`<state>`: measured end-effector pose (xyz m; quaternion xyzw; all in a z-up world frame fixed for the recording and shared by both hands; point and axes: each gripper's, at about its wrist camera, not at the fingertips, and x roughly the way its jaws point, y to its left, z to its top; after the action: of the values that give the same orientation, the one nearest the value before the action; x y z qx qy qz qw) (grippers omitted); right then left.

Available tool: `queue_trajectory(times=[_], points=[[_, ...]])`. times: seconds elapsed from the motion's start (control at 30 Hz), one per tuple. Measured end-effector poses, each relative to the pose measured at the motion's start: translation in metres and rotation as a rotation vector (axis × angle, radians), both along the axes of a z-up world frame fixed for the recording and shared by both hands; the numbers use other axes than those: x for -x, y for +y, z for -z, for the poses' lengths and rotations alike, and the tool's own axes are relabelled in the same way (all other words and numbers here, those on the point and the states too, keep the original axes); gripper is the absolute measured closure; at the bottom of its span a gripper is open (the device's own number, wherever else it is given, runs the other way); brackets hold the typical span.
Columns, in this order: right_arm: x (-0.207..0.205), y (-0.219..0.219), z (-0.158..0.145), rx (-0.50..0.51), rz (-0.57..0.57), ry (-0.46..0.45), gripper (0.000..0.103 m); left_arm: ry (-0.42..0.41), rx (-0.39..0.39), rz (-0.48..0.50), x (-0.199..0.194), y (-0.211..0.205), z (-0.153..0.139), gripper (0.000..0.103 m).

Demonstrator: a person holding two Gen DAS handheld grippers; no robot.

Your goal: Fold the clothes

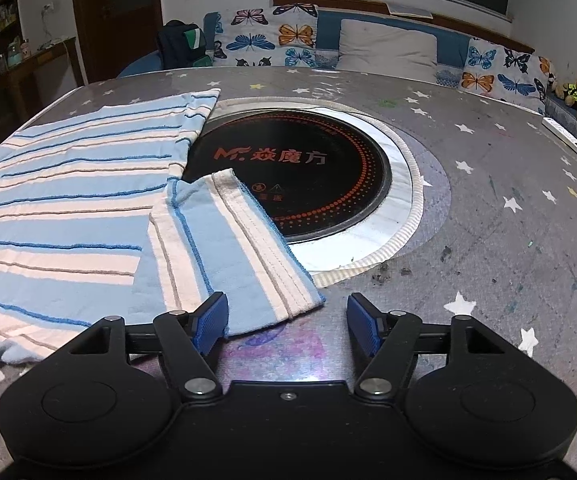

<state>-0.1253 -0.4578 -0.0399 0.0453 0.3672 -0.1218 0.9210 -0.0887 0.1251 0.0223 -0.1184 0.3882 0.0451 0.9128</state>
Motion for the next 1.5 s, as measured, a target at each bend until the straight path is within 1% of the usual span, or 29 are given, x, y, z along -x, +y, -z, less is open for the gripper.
queue_trajectory(times=[0.1,0.2,0.27,0.37,0.4,0.43,0.5,0.6,0.67,0.7,0.73,0.77,0.8,0.9,0.97,1.07,1.1,1.27,1.3,1.33,1.4,1.5], points=[[0.0,0.001,0.0,0.006,-0.001,0.001,0.033,0.004,0.036,-0.019,-0.001,0.002,-0.001,0.069],[-0.001,0.0,0.0,0.003,0.0,0.0,0.033,0.005,0.081,-0.026,-0.002,0.005,0.0,0.072],[-0.001,0.0,0.001,0.0,0.001,-0.001,0.033,0.007,0.092,-0.043,-0.003,0.006,0.001,0.082],[-0.001,-0.001,0.0,0.003,-0.001,0.0,0.033,0.005,0.134,-0.078,-0.006,0.011,0.003,0.095],[-0.001,-0.001,0.0,0.003,-0.002,0.0,0.033,0.004,0.143,-0.083,-0.006,0.012,0.004,0.096],[-0.001,-0.001,0.0,0.004,-0.002,0.0,0.033,-0.003,0.168,-0.095,-0.006,0.015,0.004,0.098],[-0.001,-0.001,0.0,0.004,-0.003,0.0,0.033,-0.038,0.203,-0.093,-0.003,0.018,0.001,0.099],[-0.002,-0.001,0.0,0.006,-0.004,0.001,0.033,-0.104,0.203,-0.037,0.002,0.013,-0.008,0.099],[-0.002,0.0,0.0,0.007,-0.004,0.002,0.033,-0.177,0.197,0.041,0.008,0.001,-0.019,0.099],[-0.002,0.0,0.0,0.008,-0.003,0.003,0.033,-0.198,0.196,0.065,0.01,-0.002,-0.022,0.099],[-0.002,0.0,0.0,0.009,-0.003,0.003,0.033,-0.244,0.2,0.133,0.014,-0.012,-0.029,0.099],[-0.002,0.0,0.0,0.01,-0.003,0.003,0.032,-0.27,0.204,0.179,0.017,-0.019,-0.034,0.1],[-0.002,0.0,0.0,0.01,-0.002,0.003,0.032,-0.286,0.206,0.214,0.019,-0.024,-0.037,0.1],[-0.002,0.0,0.0,0.007,0.0,0.001,0.032,-0.328,0.231,0.396,0.026,-0.05,-0.042,0.1],[-0.002,-0.001,0.0,0.007,0.002,0.0,0.031,-0.322,0.236,0.493,0.029,-0.066,-0.04,0.1],[-0.002,-0.001,0.0,0.009,0.003,0.001,0.03,-0.287,0.208,0.592,0.03,-0.089,-0.031,0.099],[-0.002,-0.001,0.0,0.009,0.003,0.001,0.03,-0.276,0.207,0.605,0.031,-0.092,-0.028,0.099],[-0.003,-0.002,0.0,0.008,0.001,0.001,0.03,-0.136,0.239,0.705,0.02,-0.108,-0.005,0.098],[-0.003,-0.002,0.0,0.008,0.001,0.002,0.03,-0.126,0.234,0.721,0.019,-0.11,-0.004,0.098],[-0.004,-0.002,0.0,0.008,0.0,0.002,0.03,-0.119,0.227,0.736,0.018,-0.111,-0.003,0.098],[-0.005,-0.001,0.001,0.008,0.001,0.002,0.03,-0.131,0.208,0.763,0.018,-0.111,-0.005,0.098],[-0.005,-0.001,0.001,0.006,0.003,-0.005,0.03,-0.182,0.188,0.76,0.018,-0.104,-0.013,0.097]])
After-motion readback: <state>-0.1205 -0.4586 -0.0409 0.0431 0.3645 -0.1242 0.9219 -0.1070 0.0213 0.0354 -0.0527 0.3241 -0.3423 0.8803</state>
